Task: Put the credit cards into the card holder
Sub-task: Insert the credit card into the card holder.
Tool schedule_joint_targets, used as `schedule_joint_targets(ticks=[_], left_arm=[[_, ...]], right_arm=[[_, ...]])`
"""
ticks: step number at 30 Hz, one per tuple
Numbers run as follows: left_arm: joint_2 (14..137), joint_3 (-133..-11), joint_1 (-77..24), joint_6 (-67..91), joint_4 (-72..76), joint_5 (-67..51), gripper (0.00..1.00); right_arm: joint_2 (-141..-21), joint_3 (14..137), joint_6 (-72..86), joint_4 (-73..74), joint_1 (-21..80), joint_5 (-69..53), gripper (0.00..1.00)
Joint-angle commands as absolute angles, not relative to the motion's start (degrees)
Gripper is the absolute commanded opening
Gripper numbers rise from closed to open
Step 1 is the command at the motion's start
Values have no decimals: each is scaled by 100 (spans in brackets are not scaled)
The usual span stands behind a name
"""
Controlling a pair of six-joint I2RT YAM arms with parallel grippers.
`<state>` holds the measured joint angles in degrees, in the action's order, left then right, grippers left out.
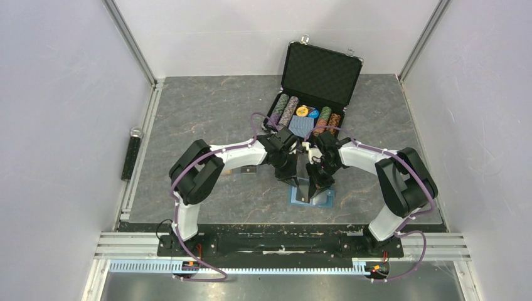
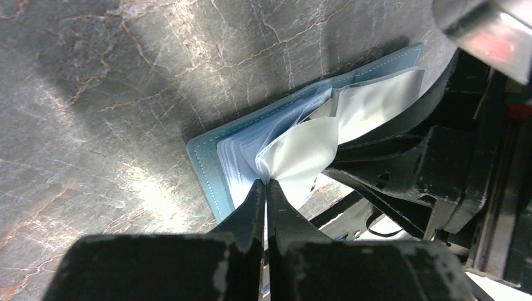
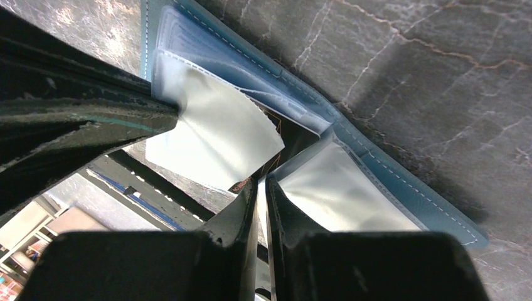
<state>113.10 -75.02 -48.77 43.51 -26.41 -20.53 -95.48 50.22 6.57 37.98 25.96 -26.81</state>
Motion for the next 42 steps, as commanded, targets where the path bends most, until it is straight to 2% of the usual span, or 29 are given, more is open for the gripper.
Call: schedule_joint_targets(ticks=[1,9,17,22,25,37,42], left_arm=[[10961,-7665,-4932,4270,-2412,-2254,2],[10530,-7334,-4719,4100,-2791,-2107,2],[10410,-7380,-4614,3786,-3282,-1947,3],[10534,-7434,-4623,3975,-3001,-2233,24],[10564,-7533,-4649,4020,-2944,-2285,31],[10749,-7682,-4780,4220,-2611,-2625,27],[10829,-7597,-4799,4416,-2271,-2856,29]], right_arm=[[-9405,5177,671,3609,2593,-2698,11],[-9141,5480,909,3286,2584,-3138,15],[-9214,5278,871,3296,2540,-2761,16],[-9270,5127,750,3298,2531,-2539,16],[-9285,5104,734,3270,2531,-2537,16],[-9234,5202,801,3200,2492,-2811,15],[-9024,5256,933,3136,2353,-2968,15]])
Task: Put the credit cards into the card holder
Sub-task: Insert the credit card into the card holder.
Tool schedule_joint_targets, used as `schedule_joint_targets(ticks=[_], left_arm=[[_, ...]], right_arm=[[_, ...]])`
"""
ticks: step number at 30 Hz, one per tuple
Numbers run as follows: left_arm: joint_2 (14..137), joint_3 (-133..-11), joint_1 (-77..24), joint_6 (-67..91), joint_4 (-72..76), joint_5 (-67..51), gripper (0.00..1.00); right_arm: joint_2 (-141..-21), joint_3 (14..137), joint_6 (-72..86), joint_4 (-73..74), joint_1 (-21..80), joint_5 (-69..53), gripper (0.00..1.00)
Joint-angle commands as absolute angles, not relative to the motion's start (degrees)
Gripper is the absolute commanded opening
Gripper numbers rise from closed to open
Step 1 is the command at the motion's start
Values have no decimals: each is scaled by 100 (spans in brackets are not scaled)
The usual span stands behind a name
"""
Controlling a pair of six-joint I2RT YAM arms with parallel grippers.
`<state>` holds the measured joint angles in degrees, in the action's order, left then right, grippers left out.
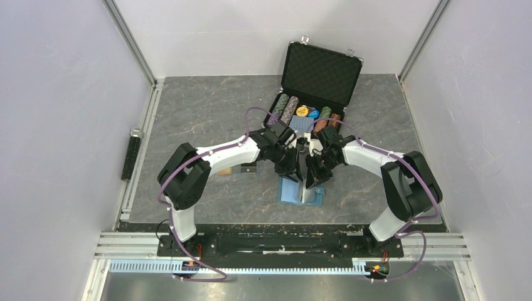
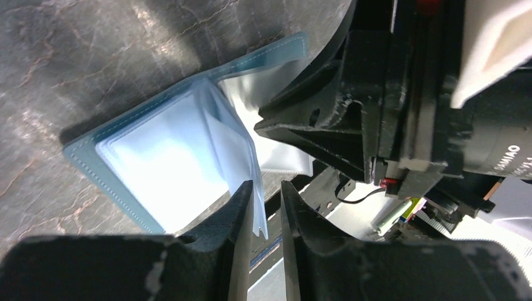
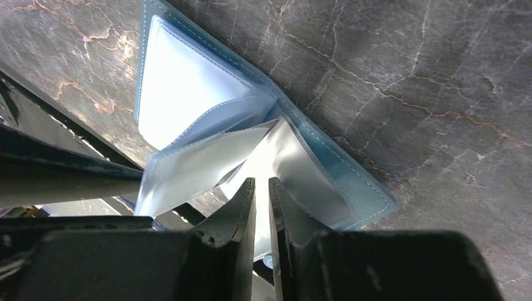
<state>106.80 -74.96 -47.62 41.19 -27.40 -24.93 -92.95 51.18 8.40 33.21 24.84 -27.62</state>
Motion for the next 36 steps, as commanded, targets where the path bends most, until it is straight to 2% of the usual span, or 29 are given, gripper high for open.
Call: schedule_joint_targets(ticks=[1,10,21,29,36], left_arm=[[10849,-7579,-4799,4469,-2198,-2896,30],[11143,-7567,-4798,4849,-1580,-3293,39],[11582,-7664,-4799,5270,-817,-3784,45],[11165,-7550,-4632,5018,-881,-3430,48],[10448,-6911,-3995,5067,-384,-3348,51]], right_arm=[[-8955,5248,956,3094,2301,-3009,15],[-8183,5247,1175,2981,1697,-2910,15],[-8175,5263,1150,2980,1553,-3066,16],[-8334,5397,1140,2988,1556,-3133,16],[-8649,5730,1186,2959,1564,-3325,18]])
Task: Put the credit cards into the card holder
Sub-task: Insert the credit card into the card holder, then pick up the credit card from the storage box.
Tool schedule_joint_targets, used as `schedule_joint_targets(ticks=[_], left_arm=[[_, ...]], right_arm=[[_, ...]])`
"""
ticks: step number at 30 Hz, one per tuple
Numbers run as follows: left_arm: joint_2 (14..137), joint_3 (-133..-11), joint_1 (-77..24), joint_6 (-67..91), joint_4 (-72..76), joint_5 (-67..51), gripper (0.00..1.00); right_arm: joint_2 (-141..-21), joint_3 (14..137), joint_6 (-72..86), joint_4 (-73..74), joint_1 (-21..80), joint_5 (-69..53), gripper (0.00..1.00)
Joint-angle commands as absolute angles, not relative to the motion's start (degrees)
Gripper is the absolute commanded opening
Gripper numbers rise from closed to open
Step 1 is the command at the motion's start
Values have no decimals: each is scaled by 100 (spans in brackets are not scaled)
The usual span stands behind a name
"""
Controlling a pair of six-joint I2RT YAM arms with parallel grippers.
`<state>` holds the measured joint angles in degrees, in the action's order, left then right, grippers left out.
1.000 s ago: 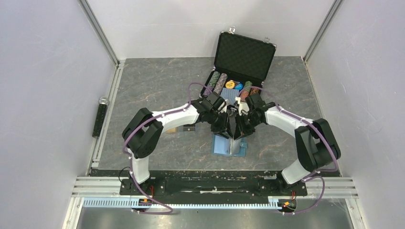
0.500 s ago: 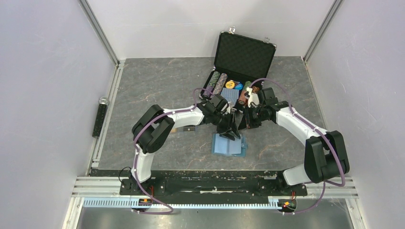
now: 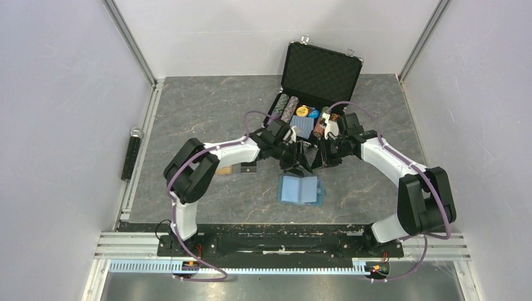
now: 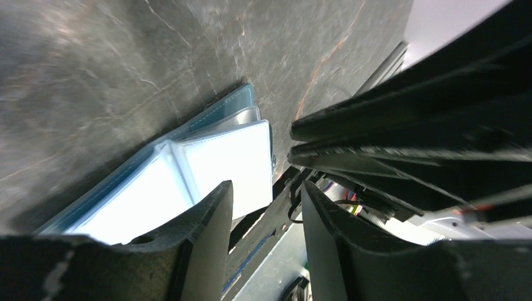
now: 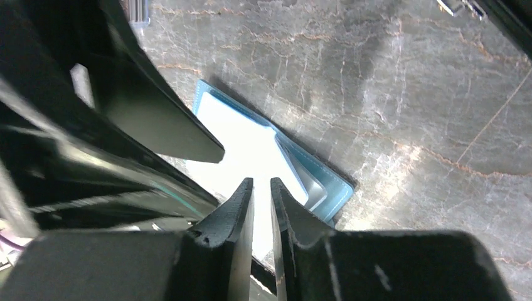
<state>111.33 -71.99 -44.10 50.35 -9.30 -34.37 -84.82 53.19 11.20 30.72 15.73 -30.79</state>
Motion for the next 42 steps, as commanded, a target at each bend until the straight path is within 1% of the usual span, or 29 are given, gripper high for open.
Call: schedule_joint_targets(ticks=[1,6,13,16,18,21,24,27,29,37,39,42], left_arm=[[10350,-6779,-3864,5100,-254,-3380,52],[9860,-6148,-3207,5256,174,-3507,52],[9222,-5398,-2337,5079,41,-3569,52],[9001,-5312,-1989,4714,-519,-3448,52],[8948,-5466,-1832,4252,-1296,-3203,52],[9027,-5981,-1802,3384,-2626,-2481,52],[9185,-6405,-1802,2784,-3497,-1732,54],[9390,-6670,-1802,2423,-3885,-1370,55],[9549,-6762,-1802,2343,-3937,-1342,55],[10244,-7084,-1802,2458,-3911,-1285,52],[10400,-7168,-1807,2460,-3894,-1340,50],[10642,-7267,-1815,2444,-3884,-1395,47]], right_arm=[[-8719,5804,1193,2955,1564,-3355,19],[-9078,6206,1252,2959,1624,-3502,23],[-9757,7069,1465,2925,2059,-3573,28],[-10068,7428,1644,2805,2273,-3630,31],[-10289,7661,1717,2795,2392,-3614,35],[-10485,7841,1854,2711,2482,-3624,40],[-10732,8039,1932,2654,2592,-3684,48],[-10996,8327,2078,2593,2735,-3773,54],[-11189,8512,2221,2527,2831,-3858,56],[-11995,9184,2586,2438,3149,-4058,57],[-12148,9269,2630,2444,3205,-4094,56],[-12318,9362,2666,2459,3274,-4148,51]])
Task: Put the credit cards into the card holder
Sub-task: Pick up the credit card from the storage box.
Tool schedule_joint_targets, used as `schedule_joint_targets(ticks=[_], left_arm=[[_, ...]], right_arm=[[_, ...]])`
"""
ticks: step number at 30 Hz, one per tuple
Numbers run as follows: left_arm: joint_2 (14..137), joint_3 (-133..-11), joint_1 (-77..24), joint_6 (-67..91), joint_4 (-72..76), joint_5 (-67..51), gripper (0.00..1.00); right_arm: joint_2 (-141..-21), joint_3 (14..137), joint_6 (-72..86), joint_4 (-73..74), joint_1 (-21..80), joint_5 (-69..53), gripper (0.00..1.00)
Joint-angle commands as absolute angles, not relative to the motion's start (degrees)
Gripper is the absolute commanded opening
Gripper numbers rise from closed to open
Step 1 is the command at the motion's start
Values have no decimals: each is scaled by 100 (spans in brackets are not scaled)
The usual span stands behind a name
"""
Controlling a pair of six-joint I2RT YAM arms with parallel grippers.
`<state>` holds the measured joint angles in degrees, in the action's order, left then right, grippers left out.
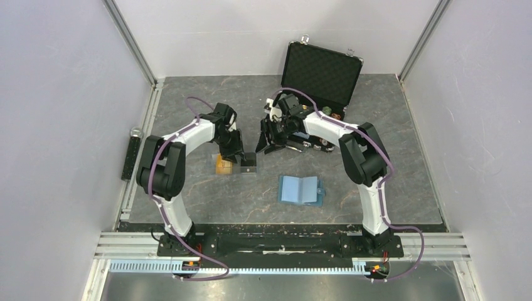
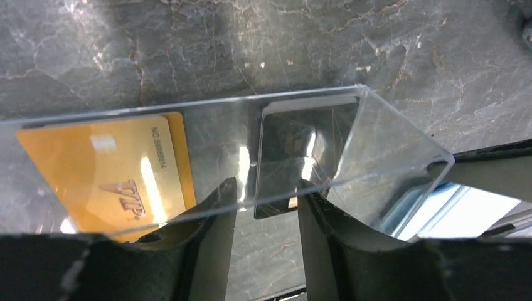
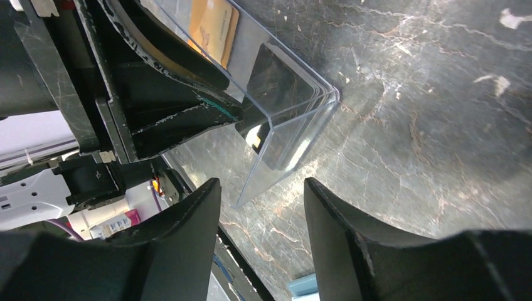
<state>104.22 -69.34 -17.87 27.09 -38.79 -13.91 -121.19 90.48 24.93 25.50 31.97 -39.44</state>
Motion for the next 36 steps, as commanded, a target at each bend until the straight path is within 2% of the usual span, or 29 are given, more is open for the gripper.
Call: schedule_joint_targets(ticks=[1,4,7,12,16,21,24,28,36], left_arm=[[10714,-7298,-1819,2435,-3885,-1419,45],[10945,-7370,-1843,2380,-3850,-1623,38],[11094,-7405,-1914,2347,-3858,-1697,34],[11100,-7419,-2041,2342,-3858,-1706,20],[11000,-7455,-2083,2337,-3858,-1676,13],[10792,-7462,-2099,2344,-3857,-1509,9],[10682,-7509,-2125,2338,-3894,-1416,8],[10670,-7669,-2177,2276,-4051,-1272,8],[10667,-7907,-2235,2298,-4086,-1503,7]], right_arm=[[-12359,9382,2671,2485,3285,-4158,49],[-12410,9404,2641,2537,3296,-4175,44],[-12431,9392,2643,2540,3296,-4209,42],[-12440,9384,2636,2554,3300,-4254,38],[-12452,9371,2631,2552,3301,-4289,34],[-12445,9371,2619,2549,3305,-4289,28],[-12436,9343,2623,2552,3309,-4281,20],[-12424,9325,2628,2551,3309,-4263,14],[-12409,9310,2616,2551,3305,-4263,11]])
